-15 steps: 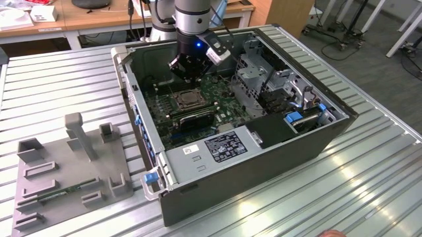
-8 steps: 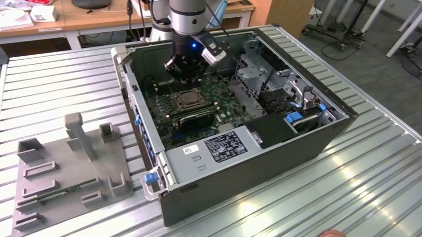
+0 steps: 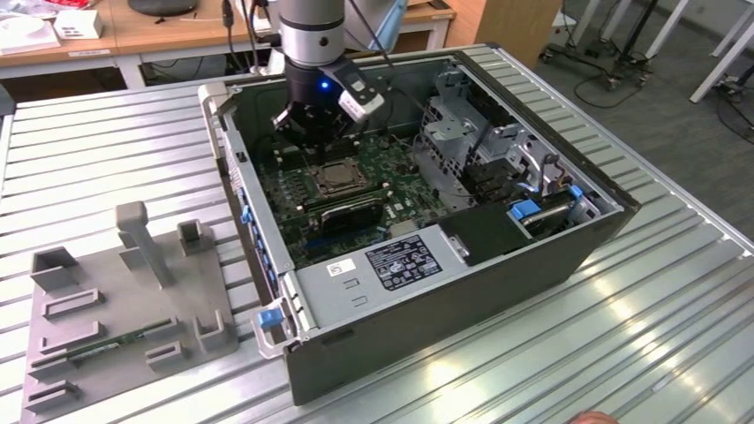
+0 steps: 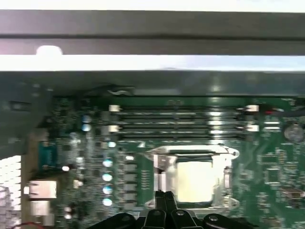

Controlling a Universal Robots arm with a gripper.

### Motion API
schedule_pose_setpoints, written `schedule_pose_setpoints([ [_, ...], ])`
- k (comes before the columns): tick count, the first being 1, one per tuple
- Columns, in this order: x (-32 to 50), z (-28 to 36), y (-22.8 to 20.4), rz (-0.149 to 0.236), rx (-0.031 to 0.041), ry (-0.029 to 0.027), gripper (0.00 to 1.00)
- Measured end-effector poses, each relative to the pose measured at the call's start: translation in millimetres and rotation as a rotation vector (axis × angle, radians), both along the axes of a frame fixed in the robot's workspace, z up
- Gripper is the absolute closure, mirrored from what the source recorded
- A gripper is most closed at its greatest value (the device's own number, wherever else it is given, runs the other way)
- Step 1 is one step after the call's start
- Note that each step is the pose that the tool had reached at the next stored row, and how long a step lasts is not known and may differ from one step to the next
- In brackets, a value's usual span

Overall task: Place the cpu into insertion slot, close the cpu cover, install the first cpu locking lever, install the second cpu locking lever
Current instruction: 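Install the first cpu locking lever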

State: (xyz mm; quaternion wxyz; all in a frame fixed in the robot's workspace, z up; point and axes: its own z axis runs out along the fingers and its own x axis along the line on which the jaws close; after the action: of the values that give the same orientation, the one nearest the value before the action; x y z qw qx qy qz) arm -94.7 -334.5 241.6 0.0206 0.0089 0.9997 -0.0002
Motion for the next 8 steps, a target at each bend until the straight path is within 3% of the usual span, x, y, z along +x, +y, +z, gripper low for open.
schedule_pose_setpoints([
  [4, -13.9, -0.3, 0.0, 0.0, -0.0001, -0.0003, 0.89],
  [8, -16.8, -0.5, 0.1, 0.0, 0.0, -0.0005, 0.89],
])
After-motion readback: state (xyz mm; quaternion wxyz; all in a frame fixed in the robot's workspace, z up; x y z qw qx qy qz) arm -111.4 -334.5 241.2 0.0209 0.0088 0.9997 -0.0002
